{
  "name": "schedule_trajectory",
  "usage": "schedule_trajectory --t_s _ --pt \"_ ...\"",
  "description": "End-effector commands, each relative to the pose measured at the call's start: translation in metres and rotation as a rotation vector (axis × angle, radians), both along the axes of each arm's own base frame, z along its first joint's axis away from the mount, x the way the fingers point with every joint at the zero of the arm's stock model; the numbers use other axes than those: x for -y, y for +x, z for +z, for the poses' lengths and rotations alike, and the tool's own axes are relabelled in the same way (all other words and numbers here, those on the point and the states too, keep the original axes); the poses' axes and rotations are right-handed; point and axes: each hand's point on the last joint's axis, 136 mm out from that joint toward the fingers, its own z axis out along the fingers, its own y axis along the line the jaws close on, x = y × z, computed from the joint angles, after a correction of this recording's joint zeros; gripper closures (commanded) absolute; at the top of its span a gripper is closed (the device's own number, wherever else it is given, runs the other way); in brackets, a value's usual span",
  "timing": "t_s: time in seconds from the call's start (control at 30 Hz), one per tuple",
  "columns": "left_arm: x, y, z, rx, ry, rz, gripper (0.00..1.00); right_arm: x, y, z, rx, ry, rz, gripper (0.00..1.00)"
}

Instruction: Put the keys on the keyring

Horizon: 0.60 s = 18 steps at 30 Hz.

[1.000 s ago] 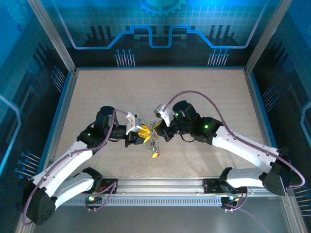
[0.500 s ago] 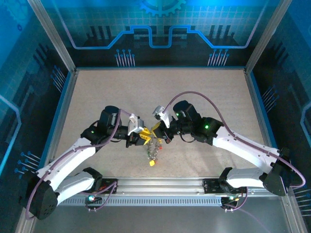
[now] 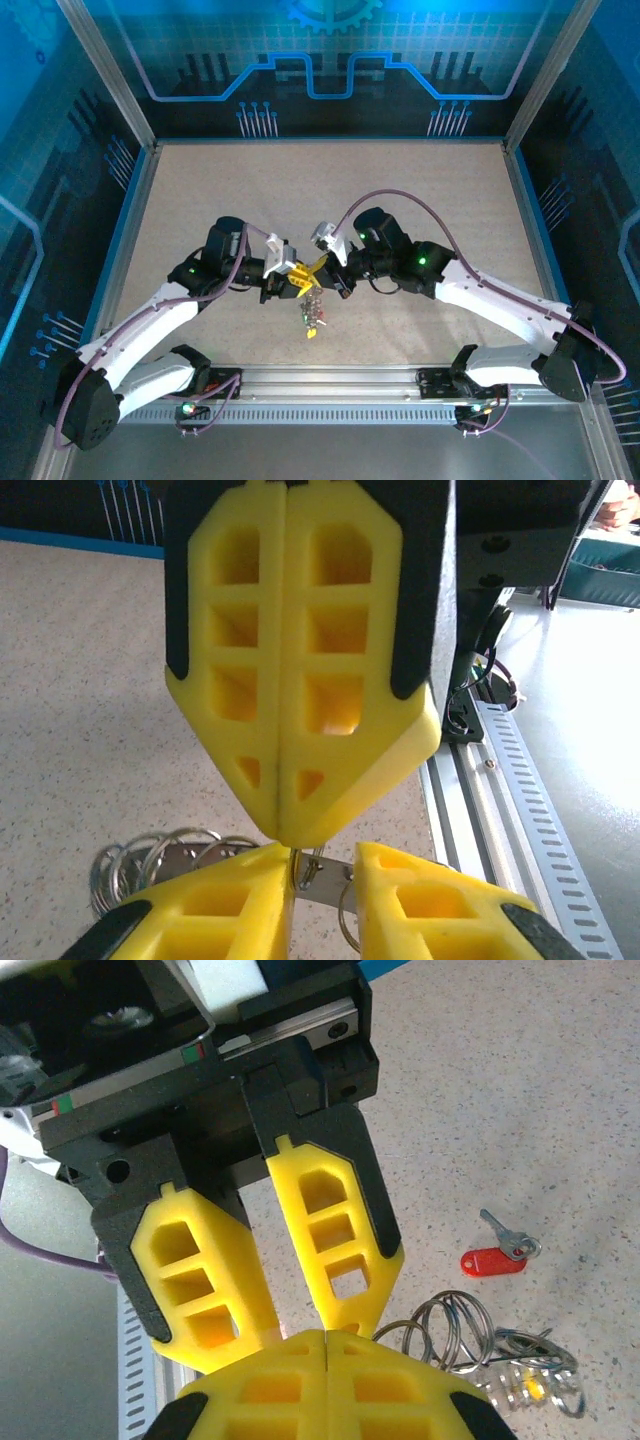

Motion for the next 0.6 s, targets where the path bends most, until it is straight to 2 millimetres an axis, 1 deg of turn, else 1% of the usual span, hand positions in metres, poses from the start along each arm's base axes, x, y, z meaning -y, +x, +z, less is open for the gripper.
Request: schedule_trajectory --t_s 0.0,0.07,0.27,0.3,0.33,0.4,0.43,0.47,0.53,0.57 --pt "0.003 -0.013 0.012 0.042 -0.050 -0.078 0.87 -0.009 -0.003 0.018 0.046 0.049 0.038 1.00" --pt "0.004 -0.013 0.011 0.036 -0.049 -0.087 0.99 -0.009 -0.004 0.020 0.049 0.051 0.038 1.00" --pt "0.003 -0.016 0.013 0.050 -0.044 -0.099 1.00 -0.005 -0.004 0.021 0.072 0.049 0.034 1.00" --pt "0.003 -0.017 0.014 0.056 -0.048 -0.098 1.00 -0.003 -0.006 0.023 0.093 0.055 0.046 0.85" --pt "0.002 -0.018 0.015 0.062 -0.054 -0.098 1.00 0.000 -0.007 0.025 0.117 0.061 0.049 0.80" --pt "0.001 -0.020 0.022 0.074 -0.078 -0.096 1.00 0.008 -0.014 0.031 0.210 0.105 0.079 0.74" --pt "0.001 -0.021 0.025 0.079 -0.088 -0.094 1.00 0.011 -0.016 0.037 0.265 0.139 0.084 0.73" --pt "0.001 -0.023 0.028 0.082 -0.099 -0.094 1.00 0.016 -0.020 0.037 0.322 0.165 0.093 0.72" --pt "0.000 -0.026 0.035 0.089 -0.123 -0.094 1.00 0.024 -0.025 0.037 0.415 0.208 0.095 0.58" --pt "0.000 -0.027 0.038 0.095 -0.137 -0.092 1.00 0.028 -0.024 0.036 0.456 0.224 0.078 0.52"
